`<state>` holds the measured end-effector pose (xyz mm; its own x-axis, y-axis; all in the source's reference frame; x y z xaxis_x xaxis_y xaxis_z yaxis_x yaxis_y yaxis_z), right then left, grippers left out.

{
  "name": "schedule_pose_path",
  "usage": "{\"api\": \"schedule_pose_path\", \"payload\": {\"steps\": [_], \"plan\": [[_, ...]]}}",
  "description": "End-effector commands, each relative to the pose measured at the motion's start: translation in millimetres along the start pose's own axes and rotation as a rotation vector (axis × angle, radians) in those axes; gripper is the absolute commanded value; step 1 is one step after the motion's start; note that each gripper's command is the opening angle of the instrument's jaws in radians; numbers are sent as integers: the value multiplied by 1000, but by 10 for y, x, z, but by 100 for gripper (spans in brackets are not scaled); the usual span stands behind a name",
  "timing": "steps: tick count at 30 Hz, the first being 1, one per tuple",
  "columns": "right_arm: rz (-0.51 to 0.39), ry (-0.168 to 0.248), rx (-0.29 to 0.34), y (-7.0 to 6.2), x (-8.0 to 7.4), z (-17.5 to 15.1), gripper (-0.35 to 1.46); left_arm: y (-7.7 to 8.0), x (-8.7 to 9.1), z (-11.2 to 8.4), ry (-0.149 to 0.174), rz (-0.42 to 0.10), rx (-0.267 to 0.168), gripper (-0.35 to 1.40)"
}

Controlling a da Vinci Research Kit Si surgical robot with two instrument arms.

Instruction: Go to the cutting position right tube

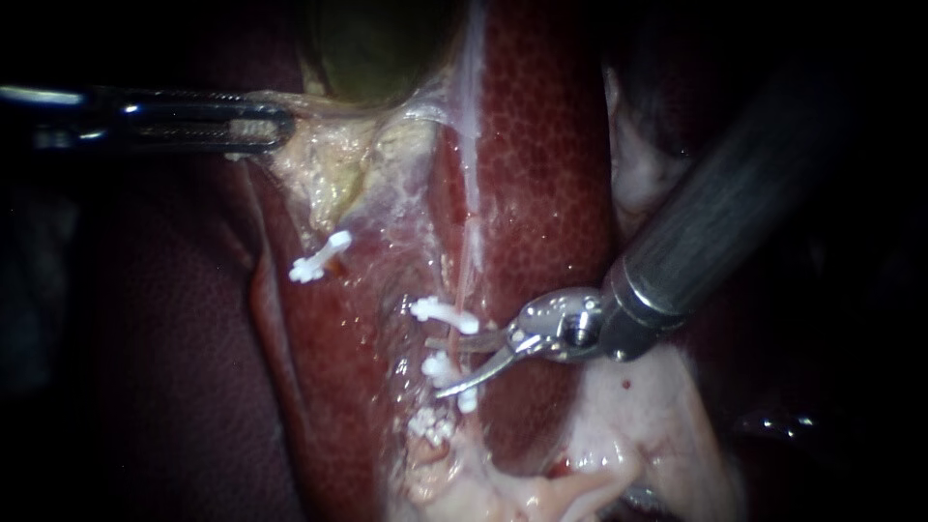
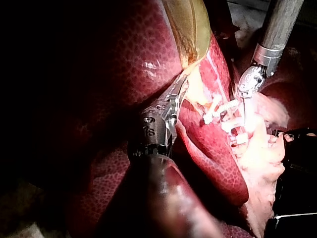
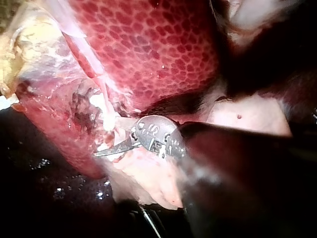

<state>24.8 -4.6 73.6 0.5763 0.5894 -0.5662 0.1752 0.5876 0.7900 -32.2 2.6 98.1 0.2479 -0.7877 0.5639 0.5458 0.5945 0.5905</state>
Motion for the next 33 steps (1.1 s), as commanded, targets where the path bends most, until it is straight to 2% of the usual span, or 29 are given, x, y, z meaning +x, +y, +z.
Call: {"api": "schedule_pose_path", "payload": {"steps": [1, 14, 33], "plan": [[-1, 3, 3, 0, 1, 1, 98, 0, 0, 0, 0, 0, 1, -35], [2, 24, 14, 6, 14, 18, 98, -2, 0, 4, 0, 0, 1, -35], [1, 24, 14, 7, 14, 20, 98, -3, 0, 5, 0, -1, 0, -35]]}}
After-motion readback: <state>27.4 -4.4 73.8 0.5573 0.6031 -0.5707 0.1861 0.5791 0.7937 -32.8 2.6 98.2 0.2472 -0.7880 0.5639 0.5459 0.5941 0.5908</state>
